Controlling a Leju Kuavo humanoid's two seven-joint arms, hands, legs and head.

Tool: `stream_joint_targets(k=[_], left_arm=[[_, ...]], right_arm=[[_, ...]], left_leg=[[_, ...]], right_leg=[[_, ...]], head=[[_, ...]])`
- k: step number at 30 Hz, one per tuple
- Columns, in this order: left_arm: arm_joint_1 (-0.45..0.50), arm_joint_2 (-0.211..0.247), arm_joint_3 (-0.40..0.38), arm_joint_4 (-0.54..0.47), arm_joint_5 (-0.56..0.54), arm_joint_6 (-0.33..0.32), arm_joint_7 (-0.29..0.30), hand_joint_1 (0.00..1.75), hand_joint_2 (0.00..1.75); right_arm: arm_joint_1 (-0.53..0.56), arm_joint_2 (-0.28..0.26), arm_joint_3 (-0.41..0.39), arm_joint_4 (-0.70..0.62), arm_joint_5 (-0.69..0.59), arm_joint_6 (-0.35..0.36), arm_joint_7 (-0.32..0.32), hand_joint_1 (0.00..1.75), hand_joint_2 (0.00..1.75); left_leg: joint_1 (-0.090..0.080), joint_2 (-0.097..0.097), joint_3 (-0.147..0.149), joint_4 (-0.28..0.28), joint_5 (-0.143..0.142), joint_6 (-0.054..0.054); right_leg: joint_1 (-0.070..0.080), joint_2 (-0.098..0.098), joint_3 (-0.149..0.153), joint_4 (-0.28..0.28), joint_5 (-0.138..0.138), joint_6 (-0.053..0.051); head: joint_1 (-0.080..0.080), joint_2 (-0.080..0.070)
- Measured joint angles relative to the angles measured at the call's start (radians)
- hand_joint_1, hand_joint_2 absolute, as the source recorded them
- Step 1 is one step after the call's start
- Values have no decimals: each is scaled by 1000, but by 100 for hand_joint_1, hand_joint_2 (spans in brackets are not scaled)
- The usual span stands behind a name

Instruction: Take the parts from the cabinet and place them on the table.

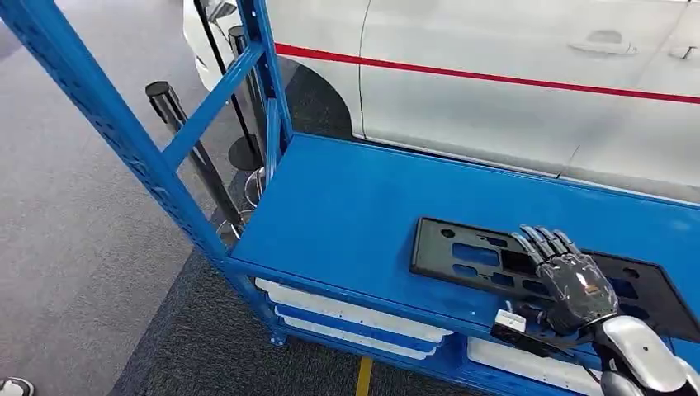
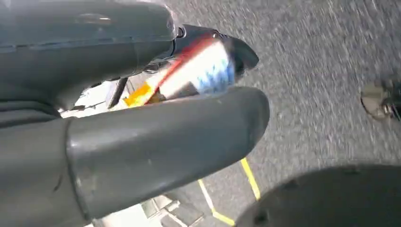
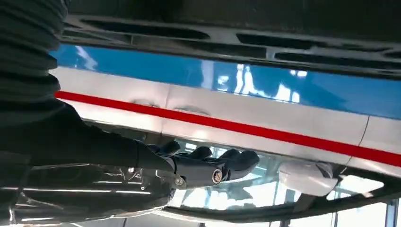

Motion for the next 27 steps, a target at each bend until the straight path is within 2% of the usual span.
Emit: stream_joint_targets(k=[7, 8, 12, 14, 27], left_arm=[[0, -2, -1, 10, 10, 1, -18, 0, 0], [0, -2, -1, 10, 11, 1, -21, 0, 0], [0, -5, -1, 13, 20, 1, -27, 0, 0], [0, -8, -1, 16, 26, 2, -27, 0, 0], [0, -26, -2, 40, 42, -3, -45, 0, 0]], right_arm=[[-13, 15, 16, 30, 35, 22, 21, 0, 175], [-16, 17, 20, 38, 40, 23, 29, 169, 175], [-24, 32, 30, 75, 59, 15, 78, 169, 175], [-24, 45, 34, 91, 65, 7, 93, 175, 175], [-17, 76, 39, 122, 61, 8, 103, 175, 175]], left_leg=[[0, 0, -1, -3, 1, -5], [0, 0, -1, -3, 2, -8], [0, 0, 1, -3, 2, -10], [0, 0, 1, -3, 2, -10], [0, 0, 3, -1, 0, -10]], right_leg=[[0, 0, 2, 1, -1, -2], [0, -1, 2, 1, -1, -2], [-1, -1, 4, 1, 0, -2], [-2, -1, 5, 1, 0, -2], [-3, -1, 6, 0, 0, -1]], head=[[0, 0], [0, 0], [0, 0], [0, 0], [0, 0]])
